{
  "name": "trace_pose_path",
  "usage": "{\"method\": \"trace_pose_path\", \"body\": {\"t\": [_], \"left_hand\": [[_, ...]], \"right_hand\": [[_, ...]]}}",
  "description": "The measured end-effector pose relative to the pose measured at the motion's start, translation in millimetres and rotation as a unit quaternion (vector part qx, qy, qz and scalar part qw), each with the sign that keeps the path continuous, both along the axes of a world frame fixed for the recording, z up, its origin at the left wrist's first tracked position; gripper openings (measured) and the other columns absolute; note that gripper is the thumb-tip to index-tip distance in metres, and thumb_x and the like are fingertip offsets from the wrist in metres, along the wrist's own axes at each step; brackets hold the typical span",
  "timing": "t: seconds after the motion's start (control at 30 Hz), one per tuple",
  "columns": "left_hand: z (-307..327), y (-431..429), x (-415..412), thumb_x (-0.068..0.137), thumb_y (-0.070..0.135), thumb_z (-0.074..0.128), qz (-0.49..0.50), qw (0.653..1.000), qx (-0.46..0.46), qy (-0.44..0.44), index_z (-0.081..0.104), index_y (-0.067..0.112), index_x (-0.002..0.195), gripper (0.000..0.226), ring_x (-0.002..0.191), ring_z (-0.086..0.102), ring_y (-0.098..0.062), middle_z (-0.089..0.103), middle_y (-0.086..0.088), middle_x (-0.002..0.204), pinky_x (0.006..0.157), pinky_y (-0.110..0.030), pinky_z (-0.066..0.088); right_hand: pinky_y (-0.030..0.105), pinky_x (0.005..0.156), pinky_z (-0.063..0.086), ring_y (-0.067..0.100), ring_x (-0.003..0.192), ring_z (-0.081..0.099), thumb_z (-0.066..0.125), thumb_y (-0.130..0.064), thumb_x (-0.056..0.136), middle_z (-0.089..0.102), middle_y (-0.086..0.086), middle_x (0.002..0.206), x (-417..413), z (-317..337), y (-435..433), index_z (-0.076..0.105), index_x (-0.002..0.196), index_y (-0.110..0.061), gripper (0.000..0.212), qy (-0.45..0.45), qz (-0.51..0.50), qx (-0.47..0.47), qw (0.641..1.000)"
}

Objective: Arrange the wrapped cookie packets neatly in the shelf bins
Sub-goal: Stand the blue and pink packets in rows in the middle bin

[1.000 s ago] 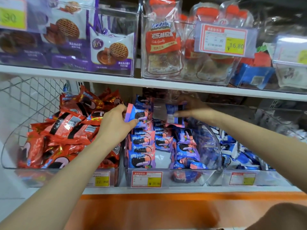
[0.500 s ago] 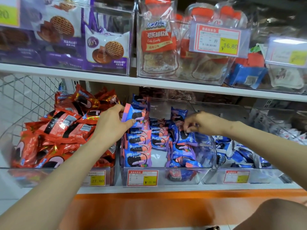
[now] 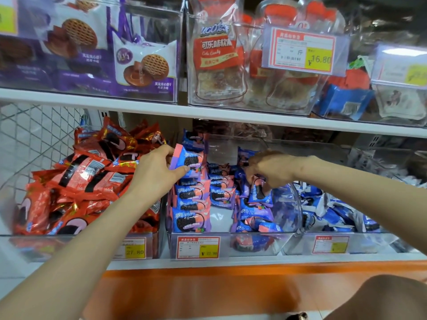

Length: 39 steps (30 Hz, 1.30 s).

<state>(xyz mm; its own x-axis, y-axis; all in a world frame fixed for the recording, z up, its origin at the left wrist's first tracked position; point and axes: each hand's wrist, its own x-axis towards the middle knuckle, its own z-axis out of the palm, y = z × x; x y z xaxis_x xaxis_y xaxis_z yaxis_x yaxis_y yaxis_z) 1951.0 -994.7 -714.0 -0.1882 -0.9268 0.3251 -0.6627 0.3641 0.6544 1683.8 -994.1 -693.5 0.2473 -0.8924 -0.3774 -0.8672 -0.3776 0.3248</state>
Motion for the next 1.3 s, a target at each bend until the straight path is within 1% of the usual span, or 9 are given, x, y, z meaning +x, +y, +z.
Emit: {"method": "trace_pose_path", "body": {"t": [0.13,0.3,0.6,0.7,0.8,0.87,1.07,1.17,1.3], "left_hand": [[0,0,0,0.083,0.025,0.069,0.002,1.000,0.006,-0.002,0.056,0.005,0.107,0.035,0.089,0.058,-0.027,0.064,-0.013,0.098,0.071,-0.035,0.046],[1,1,0,0.083,0.026,0.069,0.004,1.000,0.013,0.001,0.056,0.006,0.111,0.036,0.088,0.057,-0.023,0.064,-0.010,0.098,0.070,-0.031,0.043],[1,4,-2,0.086,0.026,0.065,0.002,1.000,0.008,-0.002,0.055,0.008,0.115,0.036,0.074,0.035,-0.008,0.061,-0.007,0.106,0.054,-0.025,0.024],[-1,1,0,0.085,0.025,0.067,-0.005,1.000,0.010,0.000,0.056,0.008,0.113,0.035,0.080,0.048,-0.014,0.063,-0.007,0.106,0.058,-0.015,0.034],[-2,-1,1,0.083,0.024,0.069,-0.010,1.000,0.017,0.007,0.056,0.007,0.110,0.034,0.091,0.059,-0.022,0.065,-0.010,0.104,0.071,-0.032,0.047],[-1,-1,1,0.084,0.024,0.068,-0.011,1.000,0.015,0.006,0.056,0.007,0.112,0.035,0.090,0.058,-0.019,0.065,-0.009,0.107,0.069,-0.029,0.044],[-3,0,-1,0.085,0.025,0.066,-0.002,1.000,0.006,-0.008,0.055,0.008,0.116,0.037,0.085,0.047,-0.014,0.062,-0.003,0.105,0.059,-0.012,0.030],[-4,-3,-1,0.083,0.026,0.068,0.000,1.000,0.011,-0.009,0.056,0.008,0.115,0.038,0.090,0.056,-0.020,0.065,-0.009,0.105,0.069,-0.026,0.039],[-5,-4,-3,0.083,0.025,0.069,0.001,1.000,0.008,-0.015,0.055,0.008,0.116,0.039,0.086,0.053,-0.016,0.064,-0.008,0.107,0.069,-0.027,0.038]], "right_hand": [[0.028,0.066,0.040,0.021,0.085,0.052,0.077,-0.021,0.074,0.057,0.000,0.096,11,3,-3,0.052,0.106,-0.016,0.041,0.001,-0.030,0.052,0.998],[0.031,0.069,0.042,0.025,0.084,0.056,0.073,-0.012,0.076,0.059,0.001,0.095,23,14,-8,0.053,0.112,-0.017,0.042,-0.261,-0.103,0.019,0.960],[0.025,0.066,0.039,0.019,0.082,0.052,0.082,-0.017,0.070,0.062,0.007,0.097,54,-60,-6,0.061,0.111,-0.011,0.046,-0.297,-0.125,-0.039,0.946],[0.026,0.064,0.034,0.022,0.084,0.053,0.079,-0.022,0.073,0.064,0.007,0.096,52,-72,-4,0.059,0.111,-0.012,0.044,-0.263,-0.108,-0.077,0.956],[0.030,0.086,0.033,0.025,0.106,0.054,0.071,-0.033,0.078,0.064,0.004,0.112,48,-77,-3,0.056,0.116,-0.018,0.043,-0.151,-0.037,-0.146,0.977],[0.031,0.087,0.034,0.027,0.108,0.054,0.067,-0.032,0.080,0.061,0.006,0.116,46,-79,-3,0.054,0.118,-0.015,0.043,-0.116,-0.012,-0.161,0.980],[0.033,0.081,0.039,0.029,0.106,0.054,0.066,-0.021,0.084,0.056,0.010,0.120,47,-83,-2,0.055,0.116,-0.008,0.037,-0.177,-0.016,-0.138,0.974],[0.032,0.082,0.040,0.028,0.103,0.055,0.068,-0.023,0.083,0.056,0.010,0.117,47,-86,-2,0.054,0.114,-0.008,0.037,-0.195,-0.017,-0.132,0.972],[0.036,0.078,0.040,0.031,0.100,0.055,0.067,-0.021,0.084,0.056,0.014,0.115,51,-86,-1,0.050,0.112,-0.005,0.036,-0.154,-0.009,-0.131,0.979]]}}
